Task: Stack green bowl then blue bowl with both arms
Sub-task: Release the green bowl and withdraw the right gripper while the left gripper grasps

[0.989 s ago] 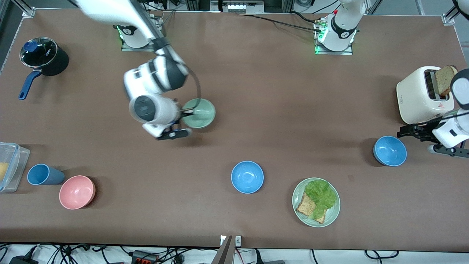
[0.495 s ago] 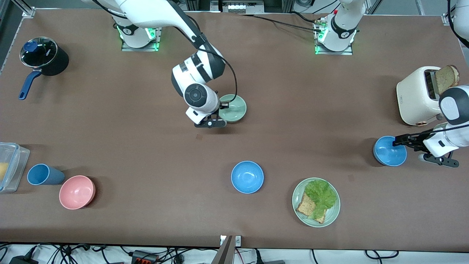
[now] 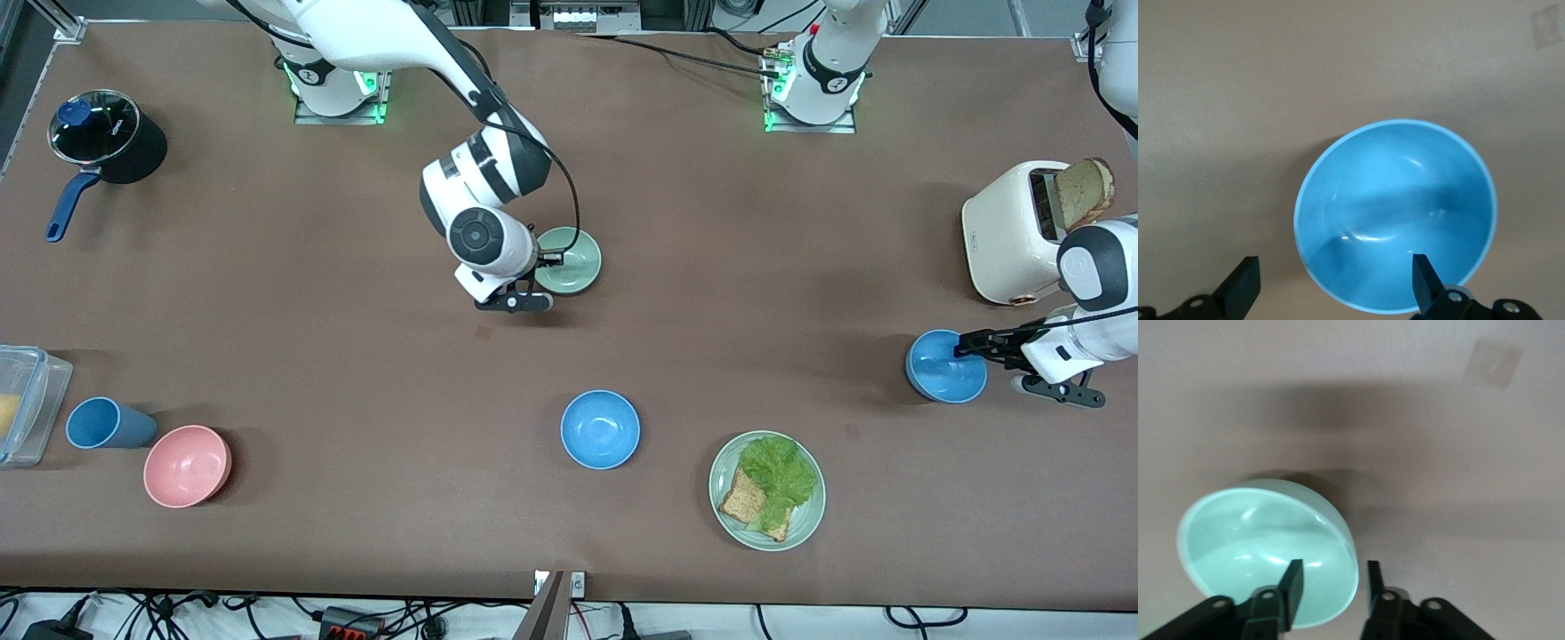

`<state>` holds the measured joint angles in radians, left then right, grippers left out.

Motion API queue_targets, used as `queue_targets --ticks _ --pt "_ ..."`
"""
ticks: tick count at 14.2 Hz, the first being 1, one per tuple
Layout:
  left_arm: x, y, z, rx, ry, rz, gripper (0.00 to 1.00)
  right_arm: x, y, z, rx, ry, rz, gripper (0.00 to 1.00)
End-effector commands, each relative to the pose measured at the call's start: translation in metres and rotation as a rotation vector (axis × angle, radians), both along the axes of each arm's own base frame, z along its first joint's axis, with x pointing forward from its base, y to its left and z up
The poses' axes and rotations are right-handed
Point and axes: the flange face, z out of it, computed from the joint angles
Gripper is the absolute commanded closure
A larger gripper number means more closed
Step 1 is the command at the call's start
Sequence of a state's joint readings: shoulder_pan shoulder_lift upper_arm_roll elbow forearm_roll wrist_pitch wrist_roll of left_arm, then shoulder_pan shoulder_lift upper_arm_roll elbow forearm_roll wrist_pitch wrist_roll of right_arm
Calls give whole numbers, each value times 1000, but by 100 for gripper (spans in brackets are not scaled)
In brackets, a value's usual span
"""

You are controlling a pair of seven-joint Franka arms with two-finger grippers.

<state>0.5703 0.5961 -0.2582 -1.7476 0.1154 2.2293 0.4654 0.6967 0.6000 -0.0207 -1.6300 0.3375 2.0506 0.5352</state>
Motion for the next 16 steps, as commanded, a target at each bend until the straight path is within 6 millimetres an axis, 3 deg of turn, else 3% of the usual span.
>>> queue_targets --ticks 1,3,5,8,9,12,14,16 --pt "3 5 -9 3 -12 -37 0 48 -47 108 4 -28 -43 0" --pt "3 8 -16 0 -17 -32 2 84 -96 158 -54 -68 -44 0" --pt "2 9 -27 -6 -21 -52 16 110 -143 189 -101 -131 -28 0" --pt "4 9 -25 -5 -26 -62 52 144 -233 206 -116 -167 -125 0" --pt "5 9 -24 -5 -26 -65 69 150 -257 210 -111 -176 -113 0" --pt "5 8 -22 -6 -24 -68 84 162 -324 220 -99 -195 -123 0" --pt "5 8 -22 -13 -25 -104 94 165 -348 224 -103 -202 -159 0" --pt "6 7 -16 -15 -31 -134 100 164 -389 247 -88 -235 -213 0"
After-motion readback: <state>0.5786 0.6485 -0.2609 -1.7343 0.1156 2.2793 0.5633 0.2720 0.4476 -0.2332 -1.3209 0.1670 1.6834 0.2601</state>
